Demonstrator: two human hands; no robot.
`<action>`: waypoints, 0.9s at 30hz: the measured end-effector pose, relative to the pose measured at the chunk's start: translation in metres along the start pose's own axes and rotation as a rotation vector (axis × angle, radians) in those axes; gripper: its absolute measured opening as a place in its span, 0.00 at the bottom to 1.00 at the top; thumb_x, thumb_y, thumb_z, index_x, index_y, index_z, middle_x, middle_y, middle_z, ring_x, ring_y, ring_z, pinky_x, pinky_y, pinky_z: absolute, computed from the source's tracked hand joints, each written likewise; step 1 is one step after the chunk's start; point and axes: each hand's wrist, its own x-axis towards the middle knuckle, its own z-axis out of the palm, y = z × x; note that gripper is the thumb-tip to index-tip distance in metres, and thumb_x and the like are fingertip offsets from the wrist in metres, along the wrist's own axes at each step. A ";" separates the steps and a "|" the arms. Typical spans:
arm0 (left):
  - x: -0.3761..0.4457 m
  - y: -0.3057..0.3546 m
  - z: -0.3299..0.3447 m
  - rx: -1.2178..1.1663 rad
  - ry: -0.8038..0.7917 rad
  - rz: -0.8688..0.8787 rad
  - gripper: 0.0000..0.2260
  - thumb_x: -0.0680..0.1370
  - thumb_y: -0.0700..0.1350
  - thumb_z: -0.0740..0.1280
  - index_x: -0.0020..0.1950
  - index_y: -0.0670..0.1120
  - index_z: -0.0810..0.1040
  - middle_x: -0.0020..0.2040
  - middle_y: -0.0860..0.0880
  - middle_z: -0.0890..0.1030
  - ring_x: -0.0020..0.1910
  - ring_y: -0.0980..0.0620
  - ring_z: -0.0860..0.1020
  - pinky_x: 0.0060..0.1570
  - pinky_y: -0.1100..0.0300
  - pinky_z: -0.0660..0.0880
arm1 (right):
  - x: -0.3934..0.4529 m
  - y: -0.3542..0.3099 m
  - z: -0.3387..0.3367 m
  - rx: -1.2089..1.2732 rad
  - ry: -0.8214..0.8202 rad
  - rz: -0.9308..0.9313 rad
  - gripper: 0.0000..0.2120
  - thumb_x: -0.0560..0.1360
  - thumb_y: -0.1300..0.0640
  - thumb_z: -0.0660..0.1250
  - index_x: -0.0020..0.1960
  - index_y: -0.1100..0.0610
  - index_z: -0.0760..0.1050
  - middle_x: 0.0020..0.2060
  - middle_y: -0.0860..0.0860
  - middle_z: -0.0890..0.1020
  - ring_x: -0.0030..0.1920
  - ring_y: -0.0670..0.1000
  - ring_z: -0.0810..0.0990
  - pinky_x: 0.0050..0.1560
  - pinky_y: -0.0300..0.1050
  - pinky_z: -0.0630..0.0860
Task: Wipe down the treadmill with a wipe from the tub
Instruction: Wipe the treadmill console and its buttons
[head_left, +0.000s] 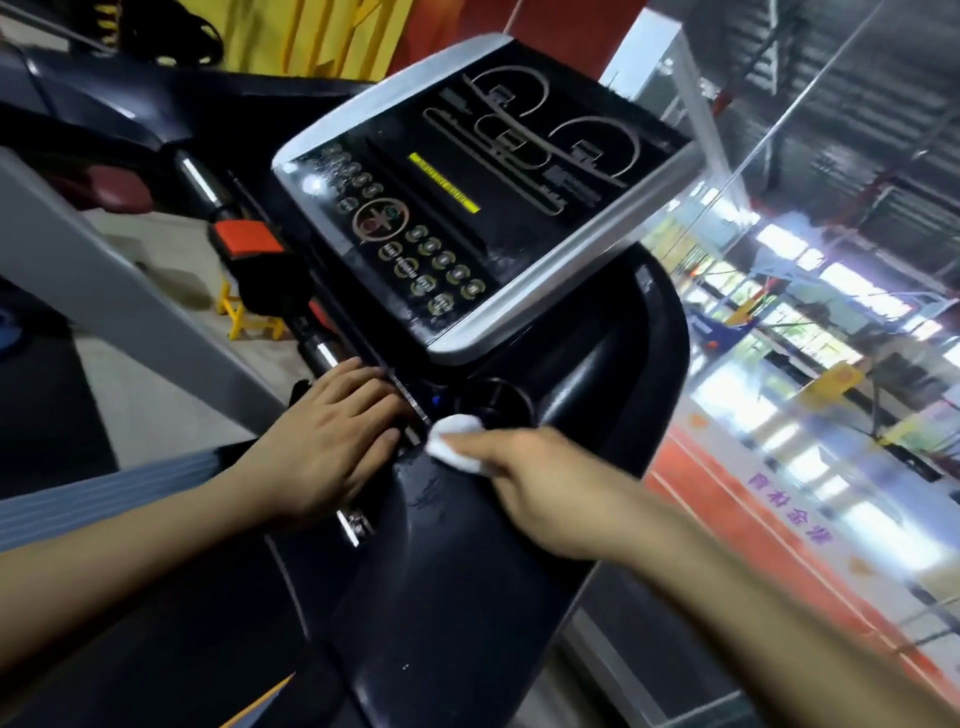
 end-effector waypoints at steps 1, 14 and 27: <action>0.001 -0.001 0.000 0.017 0.016 0.011 0.20 0.85 0.53 0.51 0.62 0.46 0.79 0.60 0.48 0.79 0.68 0.43 0.74 0.75 0.47 0.61 | -0.002 -0.001 0.004 0.026 0.015 -0.023 0.21 0.81 0.60 0.57 0.68 0.40 0.70 0.62 0.46 0.82 0.64 0.47 0.80 0.63 0.48 0.76; 0.039 0.083 -0.015 -0.132 -0.163 0.026 0.19 0.83 0.61 0.49 0.65 0.57 0.74 0.63 0.59 0.75 0.64 0.56 0.72 0.65 0.54 0.71 | -0.023 0.109 -0.069 -0.266 0.070 0.128 0.18 0.81 0.50 0.56 0.63 0.47 0.81 0.73 0.48 0.74 0.73 0.51 0.70 0.71 0.47 0.68; 0.058 0.153 -0.034 -0.051 -0.424 -0.201 0.29 0.79 0.68 0.39 0.69 0.59 0.69 0.61 0.60 0.73 0.60 0.60 0.73 0.64 0.57 0.69 | 0.113 0.182 -0.127 -0.796 0.063 0.246 0.25 0.84 0.49 0.51 0.79 0.52 0.61 0.80 0.49 0.60 0.80 0.51 0.57 0.78 0.52 0.49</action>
